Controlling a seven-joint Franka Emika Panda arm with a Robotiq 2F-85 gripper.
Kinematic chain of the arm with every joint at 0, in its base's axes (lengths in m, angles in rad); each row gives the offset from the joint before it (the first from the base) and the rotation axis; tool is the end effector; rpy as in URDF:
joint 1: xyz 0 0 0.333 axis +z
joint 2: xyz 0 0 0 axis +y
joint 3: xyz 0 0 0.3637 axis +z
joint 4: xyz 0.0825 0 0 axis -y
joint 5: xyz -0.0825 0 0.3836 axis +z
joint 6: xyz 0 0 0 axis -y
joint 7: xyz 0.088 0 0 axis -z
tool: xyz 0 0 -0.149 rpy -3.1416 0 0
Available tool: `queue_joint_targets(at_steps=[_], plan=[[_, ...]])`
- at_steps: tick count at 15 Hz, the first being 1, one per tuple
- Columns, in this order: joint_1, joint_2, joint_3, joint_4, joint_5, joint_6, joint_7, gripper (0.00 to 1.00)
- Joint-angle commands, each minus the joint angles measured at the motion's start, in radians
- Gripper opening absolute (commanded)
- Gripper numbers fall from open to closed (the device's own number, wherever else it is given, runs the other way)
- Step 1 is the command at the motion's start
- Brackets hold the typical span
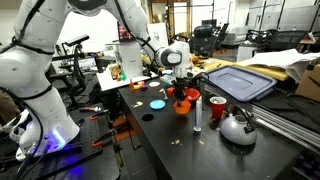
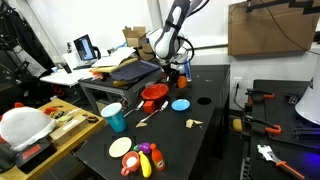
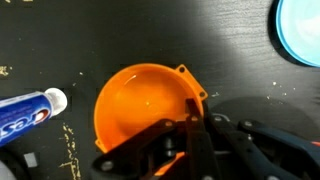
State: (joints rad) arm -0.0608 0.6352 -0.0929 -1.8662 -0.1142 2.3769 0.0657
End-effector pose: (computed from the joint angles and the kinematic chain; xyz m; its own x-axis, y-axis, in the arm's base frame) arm 0.6391 -0.1013 0.1617 0.9849 -0.1242 -0.1209 -0.1081 -0.9855 0.1311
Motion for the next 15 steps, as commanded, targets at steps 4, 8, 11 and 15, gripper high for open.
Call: queue_joint_targets(at_steps=[4, 8, 11, 15], plan=[[0.002, -0.013, -0.005, 0.016, 0.024, 0.007, 0.019, 0.01], [-0.002, 0.021, -0.009, 0.077, 0.045, -0.013, 0.031, 0.01], [0.002, 0.058, -0.020, 0.123, 0.040, -0.024, 0.056, 0.01], [0.000, 0.104, -0.027, 0.166, 0.046, -0.048, 0.092, 0.01]])
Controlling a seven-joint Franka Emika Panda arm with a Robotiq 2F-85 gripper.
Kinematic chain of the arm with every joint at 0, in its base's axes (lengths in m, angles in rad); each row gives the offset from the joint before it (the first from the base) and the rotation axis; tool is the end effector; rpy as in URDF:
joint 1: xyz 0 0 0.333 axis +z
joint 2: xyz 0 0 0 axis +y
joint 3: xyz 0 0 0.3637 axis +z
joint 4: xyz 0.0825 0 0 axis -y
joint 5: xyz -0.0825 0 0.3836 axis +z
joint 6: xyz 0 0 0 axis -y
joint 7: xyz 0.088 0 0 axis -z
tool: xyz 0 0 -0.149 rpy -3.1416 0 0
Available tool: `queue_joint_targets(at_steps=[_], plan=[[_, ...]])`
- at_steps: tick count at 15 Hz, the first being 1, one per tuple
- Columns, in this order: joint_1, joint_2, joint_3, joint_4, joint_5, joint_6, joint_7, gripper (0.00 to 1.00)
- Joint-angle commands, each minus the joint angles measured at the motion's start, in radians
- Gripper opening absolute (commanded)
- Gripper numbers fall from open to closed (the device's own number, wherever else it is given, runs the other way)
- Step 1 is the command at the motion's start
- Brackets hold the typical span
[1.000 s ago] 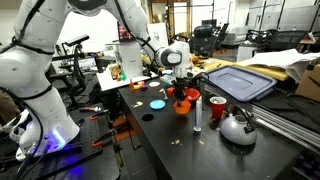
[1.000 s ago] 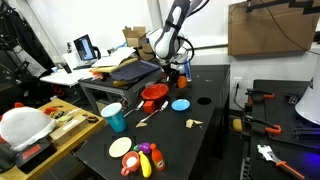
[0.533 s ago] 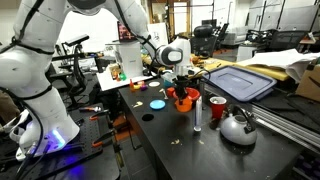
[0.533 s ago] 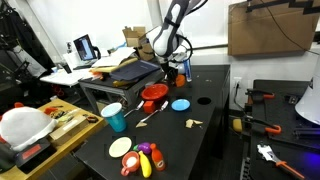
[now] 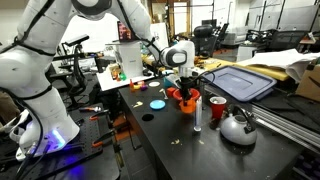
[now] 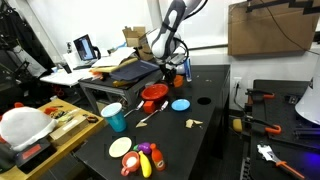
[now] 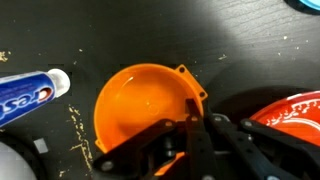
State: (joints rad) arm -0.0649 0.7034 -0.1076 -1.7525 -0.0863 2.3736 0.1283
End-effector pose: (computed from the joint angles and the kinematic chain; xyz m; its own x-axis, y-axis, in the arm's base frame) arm 0.6714 -0.1152 0.1593 0.9740 -0.2160 -0.0686 -0.2056 -0.9695 0.1337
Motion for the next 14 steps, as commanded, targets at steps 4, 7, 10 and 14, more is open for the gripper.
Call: queue_joint_targets(at_steps=[4, 7, 10, 14], plan=[[-0.004, 0.071, -0.021, 0.084, 0.026, -0.069, 0.055, 0.01], [-0.011, 0.083, -0.023, 0.104, 0.041, -0.095, 0.063, 0.01], [-0.012, 0.086, -0.020, 0.118, 0.057, -0.113, 0.070, 0.01], [-0.010, 0.091, -0.020, 0.131, 0.066, -0.139, 0.074, 0.33]])
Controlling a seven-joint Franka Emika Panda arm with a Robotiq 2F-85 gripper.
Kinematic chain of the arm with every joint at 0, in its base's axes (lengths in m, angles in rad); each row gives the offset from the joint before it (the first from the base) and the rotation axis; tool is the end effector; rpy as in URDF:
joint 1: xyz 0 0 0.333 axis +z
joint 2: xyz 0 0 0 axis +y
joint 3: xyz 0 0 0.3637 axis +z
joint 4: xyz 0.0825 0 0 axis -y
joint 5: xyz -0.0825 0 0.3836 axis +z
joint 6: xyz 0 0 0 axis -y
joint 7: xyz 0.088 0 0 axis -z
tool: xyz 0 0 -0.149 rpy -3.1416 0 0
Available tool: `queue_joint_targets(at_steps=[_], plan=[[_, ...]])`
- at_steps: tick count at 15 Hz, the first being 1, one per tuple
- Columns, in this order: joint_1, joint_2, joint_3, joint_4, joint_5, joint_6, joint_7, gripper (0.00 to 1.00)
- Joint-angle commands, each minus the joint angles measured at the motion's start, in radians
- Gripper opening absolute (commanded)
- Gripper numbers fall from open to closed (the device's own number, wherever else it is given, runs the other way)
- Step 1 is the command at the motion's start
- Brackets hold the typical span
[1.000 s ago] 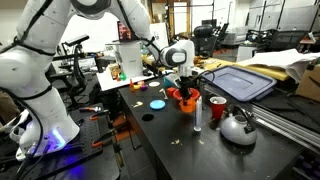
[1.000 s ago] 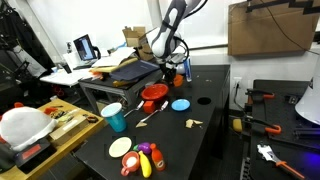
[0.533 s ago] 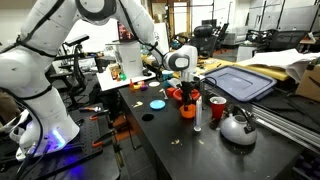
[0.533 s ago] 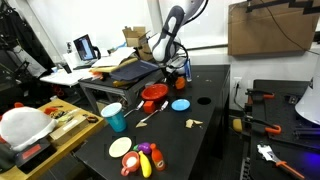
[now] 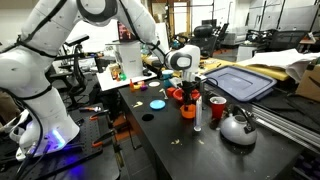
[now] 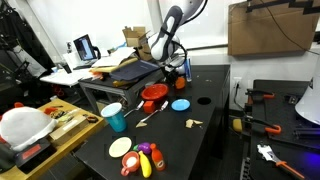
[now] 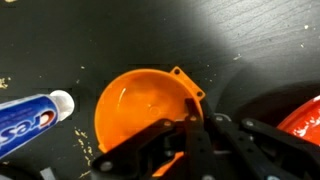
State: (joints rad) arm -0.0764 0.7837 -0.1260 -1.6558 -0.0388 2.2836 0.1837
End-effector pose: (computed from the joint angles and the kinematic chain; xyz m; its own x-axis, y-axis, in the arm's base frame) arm 0.6778 -0.1335 0.1357 0.9354 -0.3288 -0.1300 -0.3110 -0.9401 0.1398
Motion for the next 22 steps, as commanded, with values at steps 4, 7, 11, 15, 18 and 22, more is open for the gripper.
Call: queue_joint_targets(at_steps=[4, 7, 11, 15, 18, 22], plan=[[0.000, 0.009, -0.002, 0.039, 0.022, -0.063, 0.019, 0.55], [0.001, 0.007, -0.003, 0.040, 0.022, -0.066, 0.022, 0.76], [0.003, 0.007, -0.004, 0.042, 0.020, -0.068, 0.026, 1.00], [0.005, 0.004, -0.009, 0.041, 0.017, -0.069, 0.034, 1.00], [0.011, -0.020, -0.019, 0.018, 0.006, -0.065, 0.047, 1.00], [0.017, -0.058, -0.032, -0.006, -0.007, -0.069, 0.044, 1.00]])
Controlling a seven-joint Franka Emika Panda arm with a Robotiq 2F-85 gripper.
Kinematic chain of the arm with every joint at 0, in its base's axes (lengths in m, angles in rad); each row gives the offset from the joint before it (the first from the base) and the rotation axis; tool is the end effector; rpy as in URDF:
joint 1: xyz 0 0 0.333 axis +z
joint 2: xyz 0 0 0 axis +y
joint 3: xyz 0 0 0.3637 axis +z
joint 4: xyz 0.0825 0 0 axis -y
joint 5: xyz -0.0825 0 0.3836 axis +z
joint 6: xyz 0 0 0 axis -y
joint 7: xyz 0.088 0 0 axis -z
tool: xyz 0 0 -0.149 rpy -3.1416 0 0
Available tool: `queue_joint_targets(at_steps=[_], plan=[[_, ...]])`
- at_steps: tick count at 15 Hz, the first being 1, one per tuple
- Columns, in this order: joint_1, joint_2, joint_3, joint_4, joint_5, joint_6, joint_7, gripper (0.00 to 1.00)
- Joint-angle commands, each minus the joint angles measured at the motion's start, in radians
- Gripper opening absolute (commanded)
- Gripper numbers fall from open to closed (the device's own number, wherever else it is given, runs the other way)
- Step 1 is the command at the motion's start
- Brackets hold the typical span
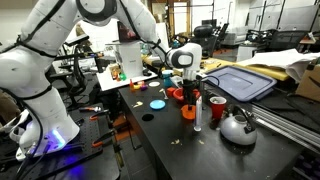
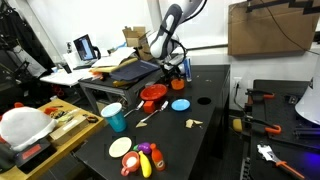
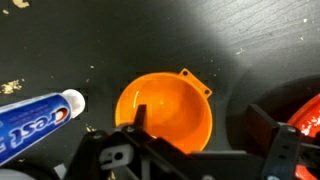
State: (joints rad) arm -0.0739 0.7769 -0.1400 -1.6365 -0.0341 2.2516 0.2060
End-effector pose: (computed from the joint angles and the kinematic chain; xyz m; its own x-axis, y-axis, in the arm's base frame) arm 0.6805 -0.1404 0.1464 0.9229 -0.3624 -0.1299 -0.3429 -0.9273 0.1502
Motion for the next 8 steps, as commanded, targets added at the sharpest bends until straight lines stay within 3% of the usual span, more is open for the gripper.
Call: queue_joint_targets(at_steps=[1, 8], plan=[[0.018, -0.063, -0.022, -0.034, -0.015, -0.039, 0.021, 1.00], [0.026, -0.195, -0.014, -0.126, -0.028, -0.098, -0.002, 1.00]])
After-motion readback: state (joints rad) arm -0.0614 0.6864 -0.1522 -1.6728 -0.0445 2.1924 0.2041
